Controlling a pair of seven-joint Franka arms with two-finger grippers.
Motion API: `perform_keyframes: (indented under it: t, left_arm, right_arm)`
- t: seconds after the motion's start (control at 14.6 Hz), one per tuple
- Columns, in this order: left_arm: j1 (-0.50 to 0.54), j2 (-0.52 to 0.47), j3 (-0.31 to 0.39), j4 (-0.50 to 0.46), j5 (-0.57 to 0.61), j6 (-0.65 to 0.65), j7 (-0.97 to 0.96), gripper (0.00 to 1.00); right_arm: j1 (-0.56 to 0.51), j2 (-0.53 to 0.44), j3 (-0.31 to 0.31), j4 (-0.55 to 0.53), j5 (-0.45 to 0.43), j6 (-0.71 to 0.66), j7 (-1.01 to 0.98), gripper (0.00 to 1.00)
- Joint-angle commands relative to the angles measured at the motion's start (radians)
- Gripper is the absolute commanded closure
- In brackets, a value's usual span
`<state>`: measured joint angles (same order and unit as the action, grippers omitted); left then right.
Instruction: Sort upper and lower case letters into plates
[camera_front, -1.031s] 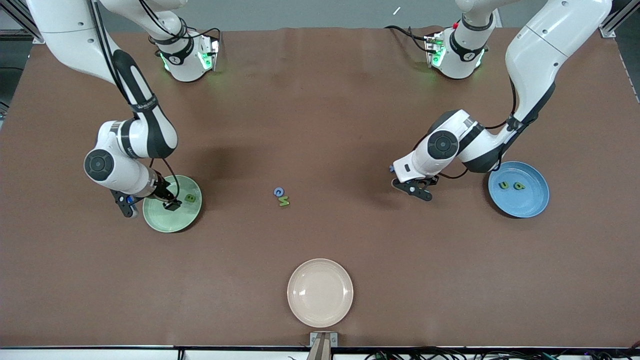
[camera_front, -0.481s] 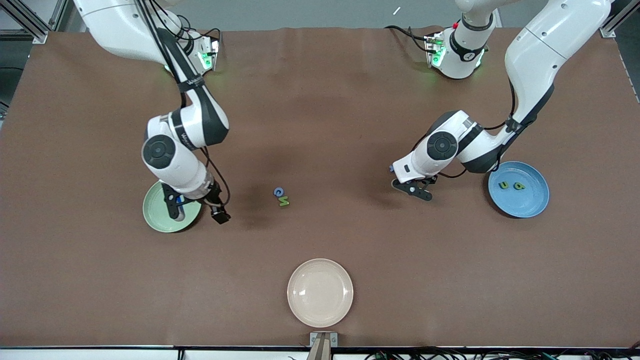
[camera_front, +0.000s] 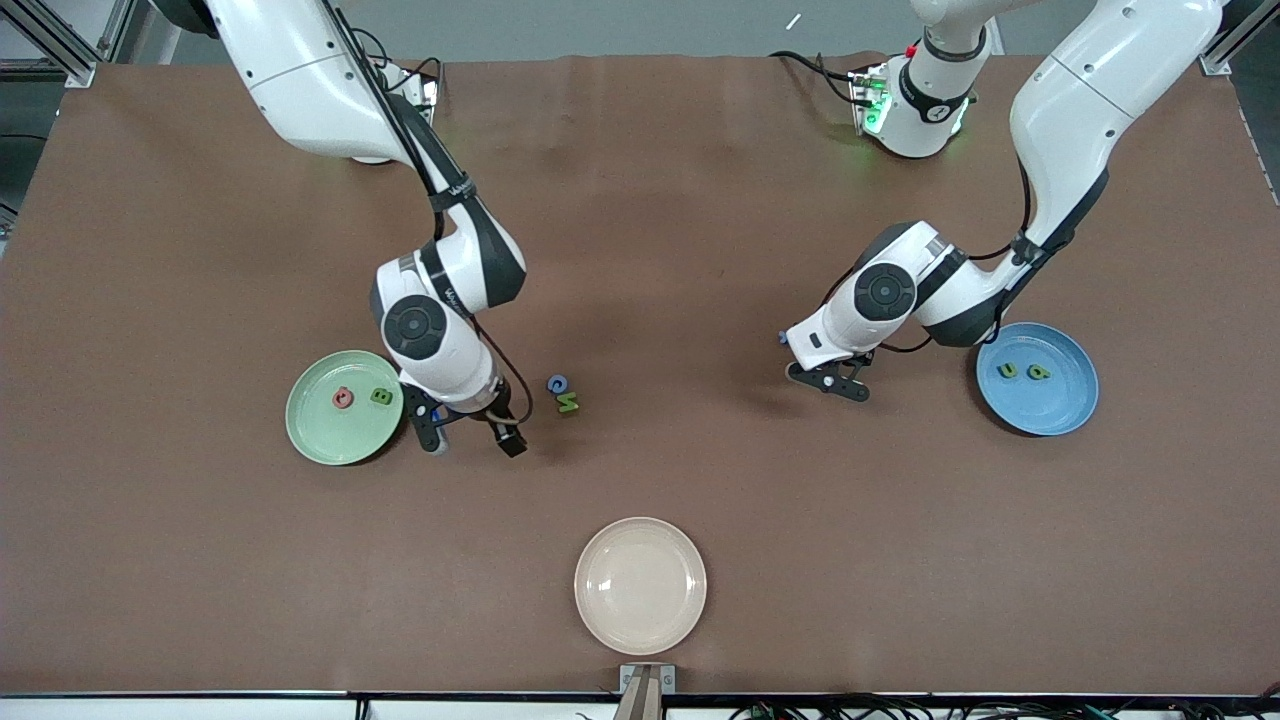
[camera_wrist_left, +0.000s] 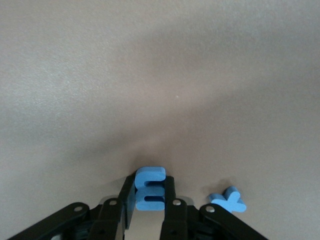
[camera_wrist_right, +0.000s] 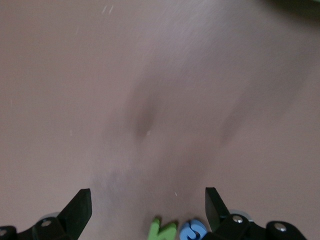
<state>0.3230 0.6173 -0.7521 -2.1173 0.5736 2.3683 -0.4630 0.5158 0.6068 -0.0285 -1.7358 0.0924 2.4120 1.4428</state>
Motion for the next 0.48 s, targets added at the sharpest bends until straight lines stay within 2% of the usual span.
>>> perform_keyframes:
  t: [0.0,0.21,0.41]
  left_arm:
    - [0.021,-0.056,-0.006,0.003,0.025,0.0,-0.011,0.99]
    - [0.066,-0.106,-0.006,0.002,0.025,-0.009,0.021,0.99]
    - [0.151,-0.139,-0.006,-0.01,0.025,-0.032,0.124,0.99]
  right_arm:
    - [0.036,-0.007,-0.01,0.015,-0.005,-0.01,-0.202,0.0]
    - [0.069,-0.009,-0.011,0.002,-0.026,-0.005,-0.418,0.0]
    - [0.075,-0.004,-0.01,-0.027,-0.152,-0.005,-0.487,0.0]
